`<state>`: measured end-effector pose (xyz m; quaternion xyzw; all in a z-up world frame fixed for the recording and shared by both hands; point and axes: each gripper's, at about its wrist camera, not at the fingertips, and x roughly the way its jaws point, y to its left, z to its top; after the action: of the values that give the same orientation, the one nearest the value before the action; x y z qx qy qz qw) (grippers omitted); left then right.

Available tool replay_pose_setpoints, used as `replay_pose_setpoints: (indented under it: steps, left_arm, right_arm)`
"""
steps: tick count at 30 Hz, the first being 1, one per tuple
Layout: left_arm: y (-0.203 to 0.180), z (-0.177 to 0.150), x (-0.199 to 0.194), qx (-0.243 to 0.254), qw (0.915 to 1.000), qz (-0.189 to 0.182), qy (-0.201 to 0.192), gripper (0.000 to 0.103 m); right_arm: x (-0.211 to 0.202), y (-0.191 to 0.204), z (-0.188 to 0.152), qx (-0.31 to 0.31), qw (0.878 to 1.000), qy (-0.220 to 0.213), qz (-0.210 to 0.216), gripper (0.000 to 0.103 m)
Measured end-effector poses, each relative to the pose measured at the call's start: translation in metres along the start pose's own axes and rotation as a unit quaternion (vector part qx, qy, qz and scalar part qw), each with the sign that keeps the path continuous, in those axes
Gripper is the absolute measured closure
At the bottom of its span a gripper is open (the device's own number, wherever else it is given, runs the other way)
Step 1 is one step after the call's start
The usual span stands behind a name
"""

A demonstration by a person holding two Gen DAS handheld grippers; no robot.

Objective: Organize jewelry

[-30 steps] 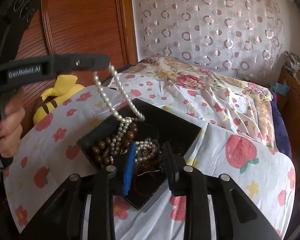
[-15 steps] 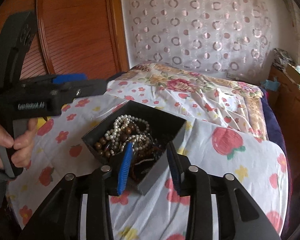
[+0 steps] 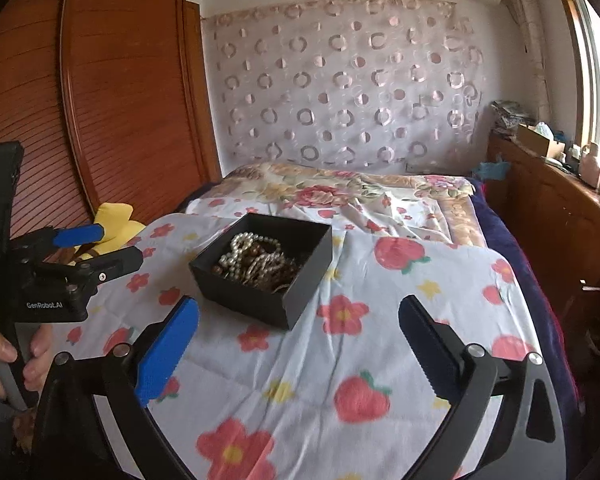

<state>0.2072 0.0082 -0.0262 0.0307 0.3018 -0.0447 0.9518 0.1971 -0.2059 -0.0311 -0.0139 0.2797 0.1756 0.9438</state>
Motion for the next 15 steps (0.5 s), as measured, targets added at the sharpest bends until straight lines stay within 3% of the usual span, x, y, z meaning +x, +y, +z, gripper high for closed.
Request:
replay_pose_setpoints:
  steps: [9, 15]
  left_arm:
    - [-0.005, -0.028, -0.062, -0.015, 0.9992, 0.013, -0.034, 0.007]
    - [-0.005, -0.039, -0.083, -0.029, 0.9988, 0.009, -0.040, 0.007]
  right_arm:
    - [-0.058, 0.010, -0.021, 0.034, 0.997, -0.032, -0.061, 0.002]
    - [-0.080, 0.011, -0.029, 0.039, 0.997, -0.048, -0.048, 0.002]
